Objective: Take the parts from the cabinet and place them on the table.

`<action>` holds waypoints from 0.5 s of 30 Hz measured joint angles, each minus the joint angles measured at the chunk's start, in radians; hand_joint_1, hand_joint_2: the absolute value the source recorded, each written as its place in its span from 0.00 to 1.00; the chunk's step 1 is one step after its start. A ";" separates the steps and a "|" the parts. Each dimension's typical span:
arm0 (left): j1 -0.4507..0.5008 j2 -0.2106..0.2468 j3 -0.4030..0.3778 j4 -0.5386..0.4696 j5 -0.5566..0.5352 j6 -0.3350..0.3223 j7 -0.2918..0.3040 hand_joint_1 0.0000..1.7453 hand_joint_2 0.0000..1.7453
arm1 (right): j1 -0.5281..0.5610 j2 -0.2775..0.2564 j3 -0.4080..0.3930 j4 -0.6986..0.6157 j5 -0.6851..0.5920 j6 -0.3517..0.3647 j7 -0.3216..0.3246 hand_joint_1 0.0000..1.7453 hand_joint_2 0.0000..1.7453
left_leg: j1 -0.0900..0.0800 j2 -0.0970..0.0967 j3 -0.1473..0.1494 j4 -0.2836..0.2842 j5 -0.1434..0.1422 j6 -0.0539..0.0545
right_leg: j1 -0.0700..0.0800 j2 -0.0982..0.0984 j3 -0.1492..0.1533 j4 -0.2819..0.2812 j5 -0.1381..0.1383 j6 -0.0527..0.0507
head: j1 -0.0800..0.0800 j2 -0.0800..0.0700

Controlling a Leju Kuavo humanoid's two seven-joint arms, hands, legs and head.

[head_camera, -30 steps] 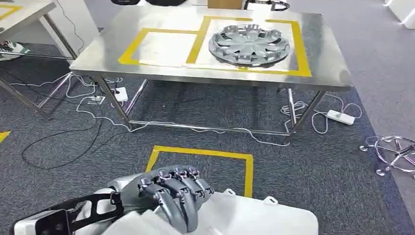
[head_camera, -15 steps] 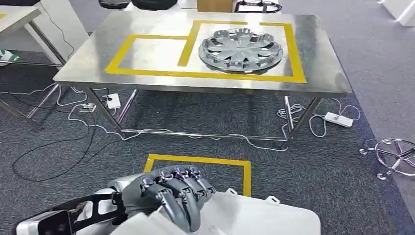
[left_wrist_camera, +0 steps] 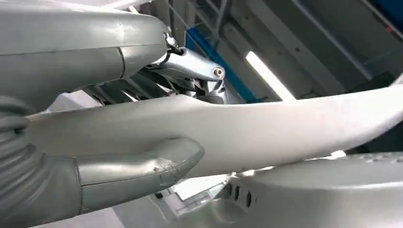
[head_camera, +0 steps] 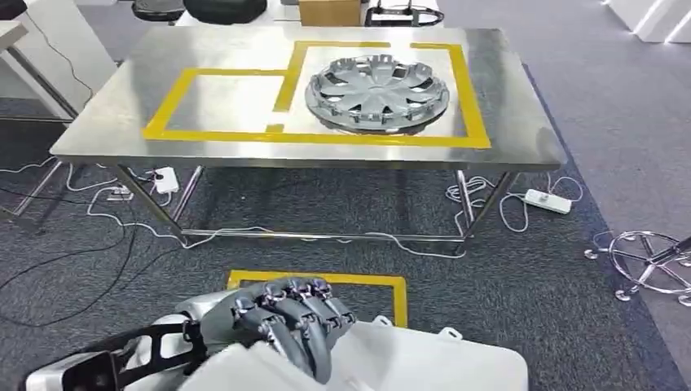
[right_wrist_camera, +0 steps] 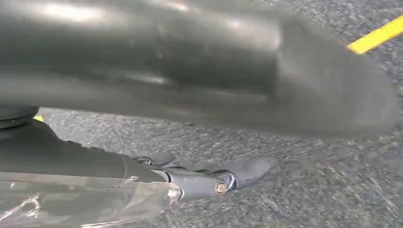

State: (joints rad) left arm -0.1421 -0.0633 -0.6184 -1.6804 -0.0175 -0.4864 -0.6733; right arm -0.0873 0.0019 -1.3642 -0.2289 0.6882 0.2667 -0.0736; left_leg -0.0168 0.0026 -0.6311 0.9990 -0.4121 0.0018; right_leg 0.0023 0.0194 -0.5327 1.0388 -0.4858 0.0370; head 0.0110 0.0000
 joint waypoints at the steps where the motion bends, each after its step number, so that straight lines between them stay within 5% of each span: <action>1: -0.001 0.000 0.000 0.000 0.000 0.000 0.000 1.00 1.00 | 0.001 0.000 0.000 0.000 0.000 0.001 0.000 0.00 0.00 | 0.002 -0.001 0.012 0.000 -0.001 0.006 | 0.000 -0.001 0.010 -0.006 -0.008 0.005 | 0.003 0.000; 3: -0.003 -0.001 0.000 -0.001 -0.003 0.000 0.000 1.00 1.00 | -0.002 0.000 0.000 0.000 -0.002 0.005 -0.002 0.00 0.00 | 0.005 0.000 0.029 -0.003 -0.003 0.016 | -0.002 -0.008 -0.003 0.034 -0.035 0.012 | 0.005 0.000; 7: -0.004 -0.001 0.001 -0.001 -0.007 0.003 0.000 1.00 1.00 | 0.000 0.001 0.001 0.000 -0.001 0.010 -0.007 0.00 0.00 | 0.005 -0.001 0.046 -0.003 -0.025 0.022 | -0.006 -0.009 -0.170 0.290 -0.129 0.026 | 0.007 0.000; 8: -0.004 -0.001 0.001 -0.001 -0.007 0.004 0.000 1.00 1.00 | 0.002 0.000 0.001 0.000 0.000 0.011 -0.008 0.00 0.00 | 0.005 -0.003 0.052 -0.003 -0.030 0.021 | -0.009 -0.009 -0.178 0.283 -0.115 0.028 | 0.008 0.000; 11: -0.005 -0.001 0.001 -0.001 -0.007 0.006 0.000 1.00 1.00 | 0.002 0.000 0.001 0.000 0.000 0.011 -0.009 0.00 0.00 | 0.010 -0.003 0.094 -0.002 -0.059 0.008 | -0.021 -0.013 -0.103 0.048 0.060 0.039 | 0.008 0.000; 12: -0.005 -0.001 0.001 -0.001 -0.007 0.006 0.000 1.00 1.00 | 0.004 0.001 0.001 0.001 0.000 0.011 -0.009 0.00 0.00 | 0.007 -0.003 0.101 -0.003 -0.066 0.000 | -0.021 -0.012 -0.088 0.011 0.071 0.045 | 0.008 0.000; 13: -0.006 -0.001 0.001 -0.001 -0.007 0.006 0.000 1.00 1.00 | 0.000 0.003 0.001 0.002 0.000 0.011 -0.010 0.00 0.00 | 0.006 -0.004 0.100 -0.001 -0.069 -0.005 | -0.016 -0.013 -0.090 -0.006 0.036 0.025 | 0.012 0.000; 15: -0.006 -0.001 0.001 -0.001 -0.006 0.008 0.000 1.00 1.00 | 0.004 0.003 0.002 0.002 0.001 0.006 -0.010 0.00 0.00 | 0.005 -0.004 0.099 -0.001 -0.070 -0.015 | -0.014 -0.012 -0.087 -0.004 0.054 0.003 | 0.005 0.000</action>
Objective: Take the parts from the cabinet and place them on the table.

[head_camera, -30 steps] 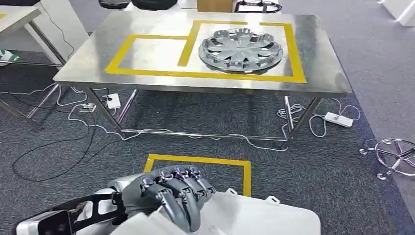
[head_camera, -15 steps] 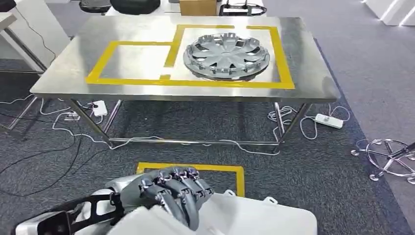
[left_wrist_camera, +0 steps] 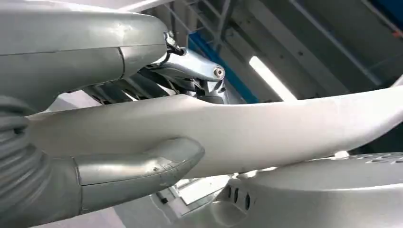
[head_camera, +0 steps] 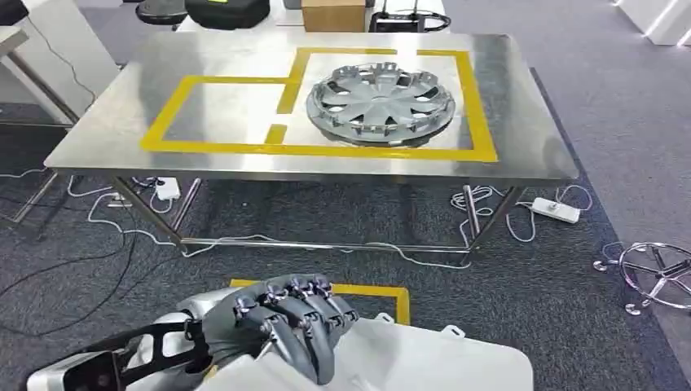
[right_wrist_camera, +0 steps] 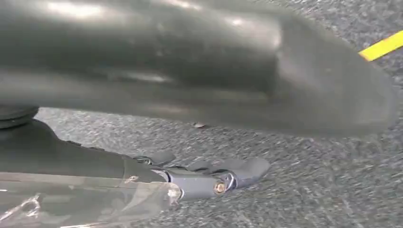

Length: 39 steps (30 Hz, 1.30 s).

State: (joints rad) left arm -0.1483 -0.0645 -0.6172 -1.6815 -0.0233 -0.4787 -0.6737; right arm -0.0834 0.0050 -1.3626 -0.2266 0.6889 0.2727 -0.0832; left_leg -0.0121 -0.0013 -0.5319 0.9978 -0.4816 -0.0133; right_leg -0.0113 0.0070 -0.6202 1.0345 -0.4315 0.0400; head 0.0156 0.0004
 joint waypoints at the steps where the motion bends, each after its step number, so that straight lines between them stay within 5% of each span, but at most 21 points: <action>1: 0.001 0.000 0.001 0.000 0.002 0.002 0.000 1.00 1.00 | 0.002 0.000 0.000 0.000 0.001 -0.007 0.003 0.00 0.00 | 0.000 0.000 0.002 -0.002 -0.002 -0.002 | -0.001 0.001 0.005 0.001 0.001 -0.005 | 0.001 0.000; 3: 0.001 0.000 0.003 -0.001 0.003 0.008 -0.001 1.00 1.00 | 0.002 -0.002 0.000 0.000 0.003 -0.024 0.019 0.00 0.00 | 0.002 0.000 -0.007 0.031 -0.017 -0.012 | -0.003 0.003 0.022 -0.004 -0.004 -0.016 | -0.001 0.000; 6: 0.010 0.001 0.005 -0.003 0.000 0.014 -0.001 1.00 1.00 | 0.004 -0.006 0.000 -0.002 0.009 -0.042 0.044 0.00 0.00 | 0.002 0.000 -0.148 0.259 -0.108 -0.018 | 0.000 0.003 0.032 -0.004 -0.018 -0.029 | -0.006 0.000; 8: 0.017 0.002 0.008 -0.003 -0.001 0.014 -0.001 1.00 1.00 | 0.007 -0.007 0.000 -0.002 0.011 -0.045 0.050 0.00 0.00 | 0.002 0.000 -0.208 0.317 -0.106 -0.013 | 0.003 0.003 0.043 -0.004 -0.029 -0.030 | -0.006 0.000; 9: 0.018 0.002 0.010 -0.003 -0.001 0.014 -0.001 1.00 1.00 | 0.010 -0.007 0.000 -0.002 0.012 -0.047 0.053 0.00 0.00 | 0.001 0.000 -0.204 0.283 -0.066 -0.009 | 0.005 0.005 0.052 -0.004 -0.036 -0.030 | -0.006 0.000; 12: 0.018 0.002 0.013 -0.006 -0.006 0.017 -0.001 1.00 1.00 | 0.011 -0.007 0.001 -0.002 0.021 -0.060 0.076 0.00 0.00 | -0.001 0.000 -0.120 0.057 0.100 0.006 | 0.004 0.007 0.076 -0.007 -0.059 -0.022 | -0.008 0.000; 14: 0.018 0.002 0.014 -0.006 -0.014 0.020 -0.001 1.00 1.00 | 0.010 -0.007 0.004 -0.002 0.027 -0.066 0.092 0.00 0.00 | -0.003 0.000 -0.110 0.019 0.055 0.007 | 0.010 0.009 0.081 -0.005 -0.072 -0.009 | -0.010 0.000; 18: 0.016 0.002 0.017 -0.008 -0.020 0.022 -0.001 1.00 1.00 | 0.010 -0.001 0.012 0.000 0.044 -0.059 0.106 0.00 0.00 | 0.002 -0.001 -0.083 0.006 0.065 0.027 | 0.009 0.002 0.093 0.022 -0.091 0.012 | -0.014 0.000; 22: 0.011 0.002 0.017 -0.008 -0.021 0.030 -0.001 1.00 1.00 | 0.009 0.014 0.037 0.002 0.082 -0.043 0.107 0.00 0.00 | 0.002 0.000 -0.064 0.006 0.043 0.037 | 0.008 0.002 -0.073 0.289 -0.195 0.026 | -0.008 0.000; 23: 0.010 0.004 0.017 -0.008 -0.022 0.036 -0.001 1.00 1.00 | 0.010 0.016 0.044 0.003 0.091 -0.041 0.101 0.00 0.00 | 0.002 -0.001 -0.057 0.006 0.037 0.036 | 0.007 0.001 -0.096 0.308 -0.193 0.027 | -0.007 0.000; 24: 0.010 0.006 0.017 -0.008 -0.023 0.041 -0.001 1.00 1.00 | 0.011 0.019 0.051 0.004 0.096 -0.038 0.098 0.00 0.00 | 0.003 -0.002 -0.046 0.006 0.029 0.035 | 0.006 0.001 -0.098 0.282 -0.162 0.027 | -0.008 0.000; 27: 0.009 0.008 0.016 -0.008 -0.023 0.045 -0.001 1.00 1.00 | 0.009 0.019 0.064 0.005 0.100 -0.034 0.092 0.00 0.00 | 0.005 -0.003 -0.009 0.006 0.002 0.023 | -0.003 0.000 -0.009 0.036 0.012 0.034 | -0.008 0.000; 28: 0.009 0.010 0.016 -0.008 -0.023 0.047 -0.001 1.00 1.00 | 0.007 0.023 0.068 0.008 0.102 -0.029 0.090 0.00 0.00 | 0.001 -0.003 -0.003 0.007 -0.003 0.016 | 0.000 0.002 -0.008 0.016 -0.006 0.034 | -0.005 0.000; 29: 0.008 0.010 0.016 -0.009 -0.024 0.050 -0.001 1.00 1.00 | 0.004 0.024 0.072 0.009 0.105 -0.026 0.085 0.00 0.00 | 0.000 -0.004 -0.010 0.008 -0.003 0.013 | 0.002 0.000 -0.005 0.009 -0.030 0.009 | -0.003 0.000; 30: 0.008 0.011 0.016 -0.010 -0.024 0.053 -0.001 1.00 1.00 | 0.005 0.024 0.075 0.009 0.107 -0.024 0.085 0.00 0.00 | 0.000 -0.004 -0.012 0.006 -0.007 0.008 | 0.004 0.002 -0.002 0.010 -0.004 0.001 | -0.007 0.000; 33: 0.011 0.013 0.015 -0.013 -0.023 0.059 -0.001 1.00 1.00 | 0.006 0.024 0.082 0.010 0.110 -0.026 0.085 0.00 0.00 | 0.000 -0.003 -0.006 0.017 -0.012 -0.005 | 0.001 0.003 0.013 0.004 -0.009 -0.017 | -0.007 0.000; 35: 0.012 0.015 0.014 -0.015 -0.022 0.063 -0.002 1.00 1.00 | 0.005 0.023 0.084 0.010 0.111 -0.034 0.089 0.00 0.00 | 0.000 -0.002 -0.062 0.122 -0.050 -0.014 | 0.001 0.003 0.026 0.001 -0.017 -0.028 | -0.010 0.000; 37: 0.023 0.018 0.014 -0.015 -0.022 0.063 -0.002 1.00 1.00 | 0.005 0.023 0.085 0.010 0.109 -0.040 0.098 0.00 0.00 | 0.000 -0.002 -0.169 0.282 -0.113 -0.017 | 0.003 0.003 0.035 0.001 -0.029 -0.033 | -0.011 0.000; 39: 0.025 0.019 0.014 -0.015 -0.021 0.058 -0.002 1.00 1.00 | 0.007 0.023 0.085 0.010 0.105 -0.046 0.110 0.00 0.00 | 0.000 -0.002 -0.214 0.306 -0.091 -0.014 | 0.005 0.004 0.049 0.001 -0.041 -0.034 | -0.011 0.000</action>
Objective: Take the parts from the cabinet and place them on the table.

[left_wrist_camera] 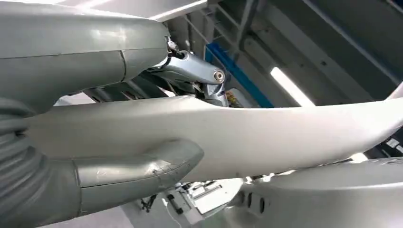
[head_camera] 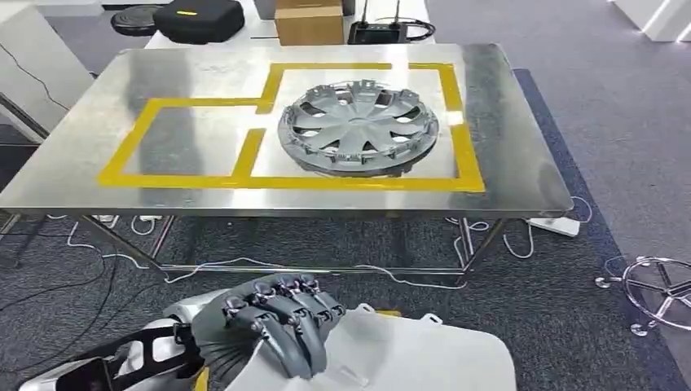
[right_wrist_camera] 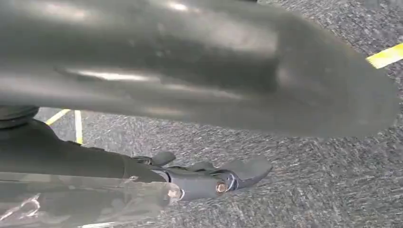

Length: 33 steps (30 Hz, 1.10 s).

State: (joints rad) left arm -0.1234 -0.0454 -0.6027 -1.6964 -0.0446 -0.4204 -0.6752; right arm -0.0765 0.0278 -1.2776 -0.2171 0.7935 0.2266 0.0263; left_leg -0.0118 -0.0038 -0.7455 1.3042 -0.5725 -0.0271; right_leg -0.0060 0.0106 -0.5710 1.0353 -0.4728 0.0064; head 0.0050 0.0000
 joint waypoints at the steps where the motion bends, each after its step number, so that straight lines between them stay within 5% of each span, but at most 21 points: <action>1: -0.001 0.000 0.000 0.000 0.000 -0.002 0.000 1.00 1.00 | 0.002 0.000 0.000 0.000 -0.002 -0.001 0.001 0.00 0.00 | 0.000 0.000 0.011 -0.043 0.045 0.004 | 0.000 0.001 0.011 0.000 -0.007 0.001 | 0.001 0.000; 3: -0.006 0.000 0.000 0.000 0.001 -0.010 0.000 1.00 1.00 | 0.003 0.001 -0.001 0.000 -0.010 -0.001 0.002 0.00 0.00 | -0.001 0.000 0.073 -0.202 0.162 0.015 | 0.000 0.003 0.035 -0.001 -0.023 0.005 | 0.000 0.000; 4: -0.010 0.000 0.000 0.000 0.002 -0.013 0.000 1.00 1.00 | 0.003 0.002 -0.001 0.000 -0.011 0.000 0.002 0.00 0.00 | -0.003 0.000 0.092 -0.267 0.192 0.020 | 0.001 0.004 0.035 -0.002 -0.031 0.010 | 0.000 0.000; 5: -0.015 -0.001 0.000 0.000 0.003 -0.016 0.000 1.00 1.00 | 0.002 0.002 -0.001 0.000 -0.012 0.000 0.002 0.00 0.00 | -0.005 0.001 0.100 -0.292 0.137 0.022 | 0.004 0.008 0.037 0.000 -0.036 0.017 | -0.003 0.000; 7: -0.017 -0.004 0.000 0.000 0.004 -0.020 0.000 1.00 1.00 | 0.004 0.003 -0.001 0.001 -0.012 0.000 0.002 0.00 0.00 | -0.005 -0.002 0.103 -0.297 0.163 0.028 | 0.004 0.005 0.045 0.005 -0.033 0.032 | -0.007 0.000; 10: -0.026 -0.009 0.001 0.000 0.007 -0.025 0.000 1.00 1.00 | 0.003 0.005 -0.001 0.001 -0.012 0.001 0.002 0.00 0.00 | 0.001 0.000 0.131 -0.301 0.157 0.042 | 0.003 -0.001 0.042 0.030 -0.053 0.047 | -0.004 0.000; 11: -0.029 -0.011 0.001 0.000 0.009 -0.027 0.000 1.00 1.00 | -0.001 0.005 0.000 0.001 -0.012 0.001 0.002 0.00 0.00 | 0.001 0.000 0.135 -0.301 0.153 0.048 | 0.003 -0.001 0.004 0.098 -0.059 0.050 | 0.000 0.000; 14: -0.029 -0.011 0.001 0.000 0.009 -0.029 0.000 1.00 1.00 | 0.005 0.005 0.000 0.001 -0.012 -0.001 0.002 0.00 0.00 | 0.001 -0.001 0.148 -0.301 0.135 0.052 | 0.002 -0.001 -0.140 0.301 -0.148 0.058 | 0.001 0.000; 16: -0.029 -0.011 0.001 0.000 0.009 -0.029 0.000 1.00 1.00 | 0.008 0.005 -0.001 0.001 -0.012 -0.001 0.002 0.00 0.00 | 0.002 -0.004 0.168 -0.301 0.120 0.049 | -0.001 -0.001 -0.148 0.258 -0.109 0.058 | 0.001 0.000; 19: -0.030 -0.011 0.001 0.000 0.009 -0.029 0.000 1.00 1.00 | 0.009 0.005 0.000 0.001 -0.012 -0.002 0.002 0.00 0.00 | 0.003 -0.003 0.203 -0.301 0.094 0.035 | -0.010 -0.003 -0.063 0.014 0.065 0.066 | 0.002 0.000; 20: -0.030 -0.011 0.001 0.000 0.009 -0.029 0.000 1.00 1.00 | 0.007 0.006 0.000 0.002 -0.012 -0.002 0.002 0.00 0.00 | 0.000 -0.004 0.209 -0.297 0.088 0.030 | -0.005 -0.005 -0.065 0.007 0.024 0.050 | 0.002 0.000; 21: -0.032 -0.011 0.001 0.000 0.009 -0.028 0.000 1.00 1.00 | 0.005 0.006 0.000 0.002 -0.012 -0.002 0.002 0.00 0.00 | -0.002 -0.004 0.205 -0.301 0.084 0.024 | -0.002 -0.007 -0.056 0.009 0.027 0.036 | 0.000 0.000; 25: -0.033 -0.011 0.001 0.000 0.006 -0.027 0.000 1.00 1.00 | 0.007 0.006 -0.001 0.002 -0.012 -0.001 0.001 0.00 0.00 | 0.000 -0.003 0.209 -0.277 0.071 0.004 | -0.005 -0.004 -0.042 0.004 0.040 0.013 | 0.000 0.000; 29: -0.032 -0.010 0.002 0.000 0.006 -0.026 0.000 1.00 1.00 | 0.007 0.006 0.000 0.002 -0.011 -0.001 0.002 0.00 0.00 | 0.001 -0.003 0.039 -0.009 -0.037 -0.006 | -0.003 -0.004 -0.033 0.004 0.024 0.002 | -0.006 0.000; 31: -0.032 -0.009 0.002 0.000 0.006 -0.026 0.000 1.00 1.00 | 0.007 0.006 -0.001 0.002 -0.010 -0.001 0.002 0.00 0.00 | 0.001 -0.003 0.017 -0.019 0.002 -0.002 | -0.003 -0.003 -0.020 0.004 0.014 0.003 | -0.006 0.000; 33: -0.032 -0.009 0.003 0.000 0.003 -0.026 0.000 1.00 1.00 | 0.007 0.006 -0.001 0.002 -0.010 0.000 0.001 0.00 0.00 | 0.001 -0.003 0.069 -0.161 0.111 0.004 | -0.004 -0.001 0.000 0.004 0.001 0.007 | -0.006 0.000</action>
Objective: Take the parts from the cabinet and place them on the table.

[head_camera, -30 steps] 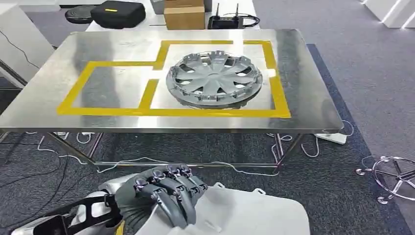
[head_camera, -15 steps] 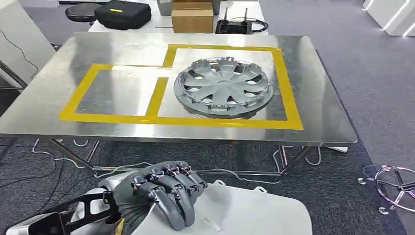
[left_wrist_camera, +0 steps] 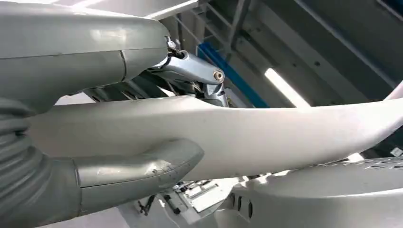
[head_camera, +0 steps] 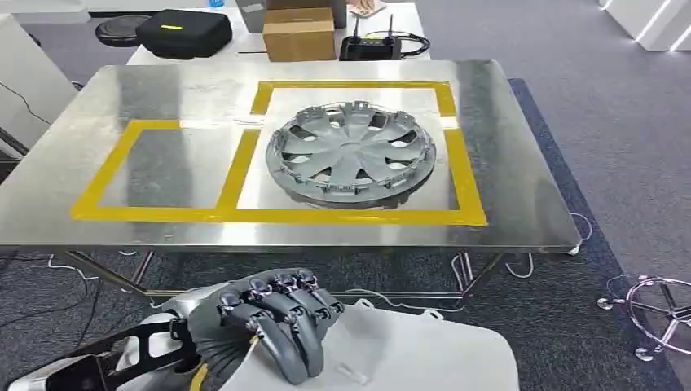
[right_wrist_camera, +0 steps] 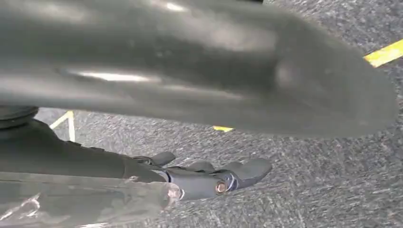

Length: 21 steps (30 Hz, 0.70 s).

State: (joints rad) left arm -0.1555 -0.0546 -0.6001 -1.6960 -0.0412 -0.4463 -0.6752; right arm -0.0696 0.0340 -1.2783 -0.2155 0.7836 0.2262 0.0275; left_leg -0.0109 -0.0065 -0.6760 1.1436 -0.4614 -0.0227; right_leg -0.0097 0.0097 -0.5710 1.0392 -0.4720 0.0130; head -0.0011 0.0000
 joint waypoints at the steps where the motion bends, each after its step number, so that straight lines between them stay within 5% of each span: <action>1: 0.000 0.000 0.000 0.000 -0.002 0.001 0.000 1.00 1.00 | 0.000 0.000 0.000 0.000 0.001 0.000 -0.001 0.00 0.00 | 0.000 0.001 0.031 -0.078 0.050 0.004 | -0.001 0.000 0.009 -0.001 -0.006 0.004 | 0.000 0.000; 3: -0.001 0.000 0.002 0.000 -0.004 0.002 0.000 1.00 1.00 | -0.002 0.000 0.000 0.000 0.001 0.002 -0.002 0.00 0.00 | -0.004 0.002 0.046 -0.123 0.008 0.012 | 0.004 0.002 0.010 -0.003 -0.017 0.018 | 0.001 0.000; 4: 0.000 -0.001 0.002 0.000 -0.004 0.002 0.000 1.00 1.00 | -0.001 0.000 0.000 0.000 0.001 0.002 -0.002 0.00 0.00 | -0.004 0.001 0.049 -0.131 0.030 0.017 | 0.003 0.001 0.017 -0.006 -0.017 0.026 | 0.000 0.000; 7: 0.000 -0.002 0.002 0.000 -0.005 0.003 0.000 1.00 1.00 | -0.003 0.000 0.000 0.000 0.002 0.004 -0.003 0.00 0.00 | 0.001 -0.001 0.070 -0.136 0.029 0.036 | 0.002 -0.002 0.019 0.013 -0.031 0.041 | -0.002 0.000; 8: -0.001 -0.003 0.002 0.000 -0.005 0.003 0.000 1.00 1.00 | -0.006 0.000 0.000 0.000 0.002 0.004 -0.003 0.00 0.00 | 0.001 0.000 0.076 -0.136 0.026 0.041 | 0.002 -0.002 0.001 0.053 -0.046 0.043 | 0.003 0.000; 11: 0.001 -0.003 0.002 0.000 -0.008 0.008 0.000 1.00 1.00 | -0.003 0.000 0.000 0.000 0.003 0.004 -0.004 0.00 0.00 | 0.000 0.000 0.088 -0.136 0.009 0.050 | 0.002 -0.002 -0.136 0.280 -0.132 0.052 | 0.006 0.000; 12: 0.002 -0.002 0.002 0.000 -0.011 0.011 0.000 1.00 1.00 | -0.001 0.000 0.000 0.000 0.005 0.005 -0.004 0.00 0.00 | -0.001 -0.001 0.095 -0.136 0.004 0.050 | 0.001 -0.002 -0.163 0.308 -0.135 0.052 | 0.006 0.000; 14: 0.004 -0.001 0.003 0.000 -0.012 0.015 0.000 1.00 1.00 | 0.000 0.000 0.000 0.000 0.006 0.007 -0.006 0.00 0.00 | 0.000 -0.004 0.116 -0.136 -0.011 0.047 | 0.001 -0.002 -0.148 0.229 -0.061 0.052 | 0.006 0.000; 16: 0.004 -0.001 0.003 0.000 -0.013 0.016 0.000 1.00 1.00 | 0.000 0.000 0.000 0.000 0.007 0.008 -0.008 0.00 0.00 | 0.000 -0.005 0.140 -0.136 -0.028 0.041 | 0.001 -0.002 -0.075 0.043 0.057 0.046 | 0.006 0.000; 18: 0.004 0.000 0.005 0.000 -0.014 0.018 0.000 1.00 1.00 | -0.004 0.001 0.000 0.000 0.008 0.011 -0.008 0.00 0.00 | -0.004 -0.005 0.141 -0.135 -0.035 0.032 | 0.006 -0.004 -0.066 0.002 0.017 0.034 | 0.007 0.000; 21: 0.004 0.002 0.010 0.000 -0.023 0.028 0.000 1.00 1.00 | 0.000 0.001 0.000 0.000 0.011 0.014 -0.011 0.00 0.00 | -0.004 -0.005 0.148 -0.139 -0.036 0.014 | 0.008 -0.003 -0.053 -0.004 0.040 0.015 | 0.003 0.000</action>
State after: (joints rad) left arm -0.1512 -0.0526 -0.5898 -1.6960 -0.0645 -0.4185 -0.6752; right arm -0.0700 0.0347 -1.2779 -0.2155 0.7946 0.2407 0.0164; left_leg -0.0147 -0.0118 -0.5276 1.0043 -0.4977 -0.0088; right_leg -0.0019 0.0065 -0.6244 1.0355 -0.4318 0.0277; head 0.0023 0.0000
